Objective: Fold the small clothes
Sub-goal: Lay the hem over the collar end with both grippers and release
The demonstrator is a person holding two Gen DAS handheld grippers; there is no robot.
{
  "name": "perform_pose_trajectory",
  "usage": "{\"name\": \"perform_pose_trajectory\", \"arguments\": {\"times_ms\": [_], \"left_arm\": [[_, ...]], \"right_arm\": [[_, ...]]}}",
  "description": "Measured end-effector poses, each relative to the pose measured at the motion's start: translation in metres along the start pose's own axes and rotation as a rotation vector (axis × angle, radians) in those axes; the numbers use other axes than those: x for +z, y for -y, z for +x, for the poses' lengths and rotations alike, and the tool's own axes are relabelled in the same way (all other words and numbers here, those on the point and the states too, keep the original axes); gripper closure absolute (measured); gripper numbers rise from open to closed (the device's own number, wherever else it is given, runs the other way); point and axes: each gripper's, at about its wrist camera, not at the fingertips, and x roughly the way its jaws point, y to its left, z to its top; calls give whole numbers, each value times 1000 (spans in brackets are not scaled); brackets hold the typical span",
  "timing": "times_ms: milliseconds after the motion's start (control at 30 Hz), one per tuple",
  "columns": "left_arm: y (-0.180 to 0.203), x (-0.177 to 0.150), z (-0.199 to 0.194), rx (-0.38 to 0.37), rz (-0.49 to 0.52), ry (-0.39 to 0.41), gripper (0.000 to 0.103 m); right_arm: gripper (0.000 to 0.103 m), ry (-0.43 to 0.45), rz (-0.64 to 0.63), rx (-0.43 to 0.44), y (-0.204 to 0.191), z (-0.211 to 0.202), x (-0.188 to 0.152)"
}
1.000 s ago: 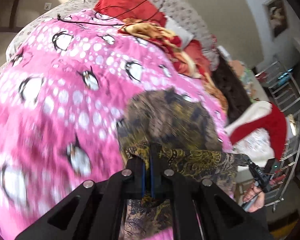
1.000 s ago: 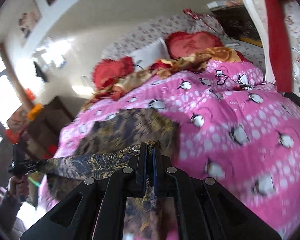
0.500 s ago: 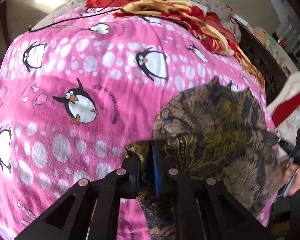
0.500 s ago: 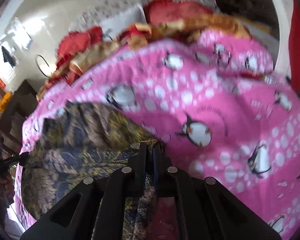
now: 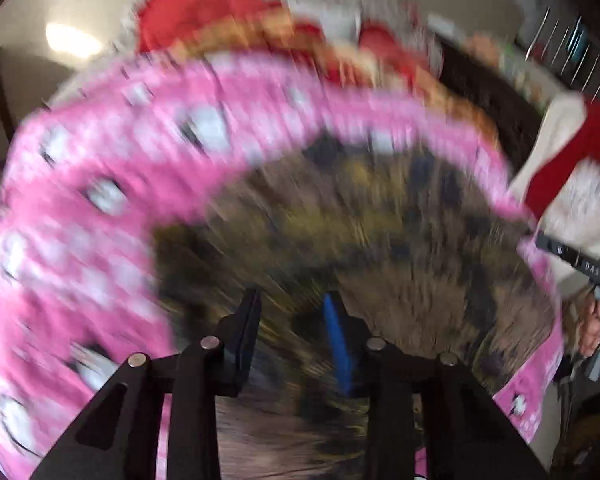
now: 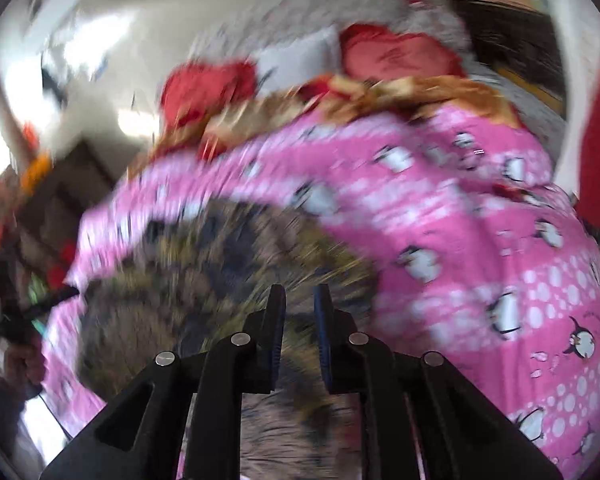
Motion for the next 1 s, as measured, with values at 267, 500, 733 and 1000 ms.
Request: {"name": "perform_pose_trajectory", "arguments": {"times_ms": [267,500,733,1000], "left_arm": [[17,34,39,105,48,-41,67],[-49,118,-3,263,-167,217,59],[-14,74,7,153,-210,263,46],[-22,24,42,140,-205,285,44]], "right_arm": [[68,-219,-45,-98,-20,90,4],[68,164,87,-51,8,33,88],[68,205,118,-65,-15,33,55],[67,178,-59,-284,-4,93,-2]]}}
